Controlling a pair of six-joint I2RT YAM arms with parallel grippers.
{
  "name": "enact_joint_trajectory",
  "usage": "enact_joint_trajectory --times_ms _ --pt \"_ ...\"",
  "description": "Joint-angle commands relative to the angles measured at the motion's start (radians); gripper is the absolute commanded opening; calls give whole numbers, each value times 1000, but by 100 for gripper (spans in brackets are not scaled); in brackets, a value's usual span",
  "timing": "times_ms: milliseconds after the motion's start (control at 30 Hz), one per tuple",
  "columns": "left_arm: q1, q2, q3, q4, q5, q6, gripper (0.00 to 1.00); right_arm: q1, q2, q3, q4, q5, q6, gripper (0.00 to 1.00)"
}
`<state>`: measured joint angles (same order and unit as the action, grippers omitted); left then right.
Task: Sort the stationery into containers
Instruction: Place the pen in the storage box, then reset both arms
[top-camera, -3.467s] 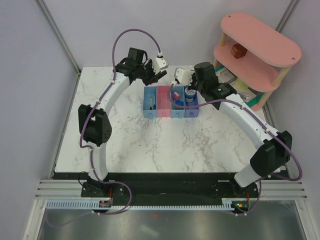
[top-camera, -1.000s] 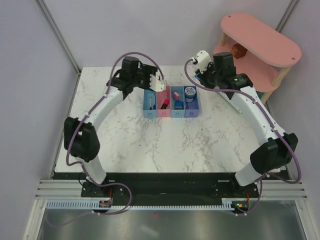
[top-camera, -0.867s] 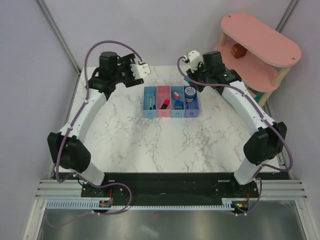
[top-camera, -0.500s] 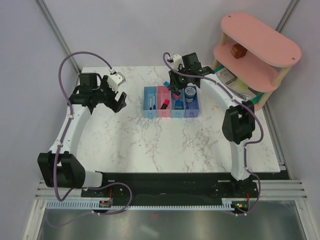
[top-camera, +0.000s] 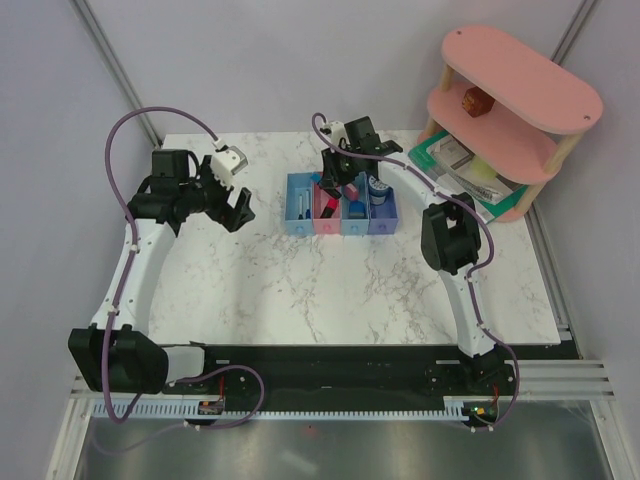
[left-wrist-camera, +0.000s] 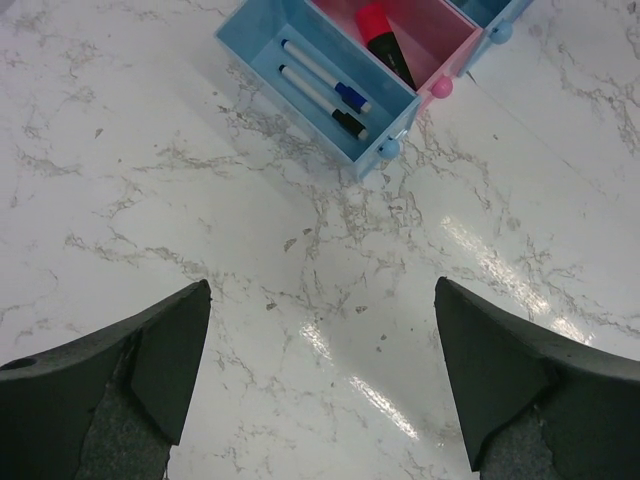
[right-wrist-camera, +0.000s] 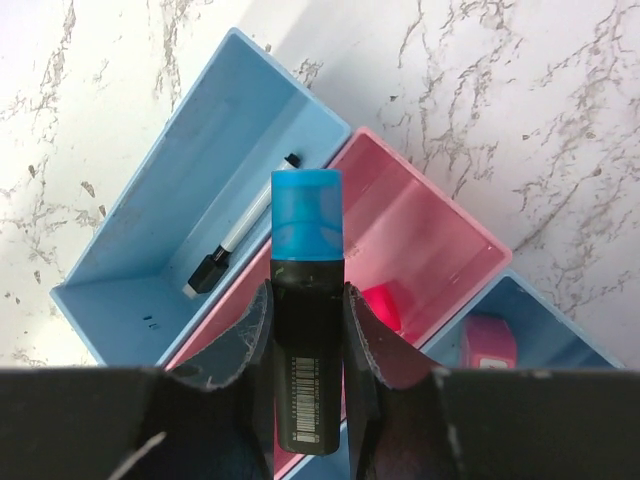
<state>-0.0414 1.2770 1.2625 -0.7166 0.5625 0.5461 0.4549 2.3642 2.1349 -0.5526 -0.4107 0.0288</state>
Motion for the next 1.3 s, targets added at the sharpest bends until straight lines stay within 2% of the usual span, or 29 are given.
enact_joint_trajectory --times_ms 0,67,100,300,500,667,733,767,800,933,967,1133,1267 --pt "2 12 54 -6 50 -55 99 19 18 36 36 -10 -1 27" --pt "2 12 54 -6 59 -60 100 24 12 31 33 -2 -9 36" --pt "2 15 54 -4 60 -60 100 25 9 30 31 0 -16 45" --pt "2 9 49 3 73 -64 100 31 -23 16 23 39 -47 64" --pt "2 8 40 19 89 -74 100 33 -75 3 -4 104 -92 68" --pt "2 34 28 57 63 -165 100 13 -226 -19 -62 196 -188 72" --pt "2 47 23 68 63 -210 100 -4 -305 -38 -99 219 -254 83" --pt "2 53 18 75 63 -222 100 -12 -331 -56 -154 219 -286 94" --pt "2 56 14 92 65 -244 100 -21 -354 -61 -194 222 -341 98" --pt "2 64 14 101 70 -271 100 -59 -462 -85 -423 228 -440 98" --pt "2 64 14 103 68 -275 100 -71 -489 -142 -467 222 -443 98" --pt "3 30 -14 109 -15 -321 100 -189 -723 -372 -443 219 -464 98" --pt "3 -56 -78 146 -65 -313 100 -315 -845 -515 -422 121 -455 98"
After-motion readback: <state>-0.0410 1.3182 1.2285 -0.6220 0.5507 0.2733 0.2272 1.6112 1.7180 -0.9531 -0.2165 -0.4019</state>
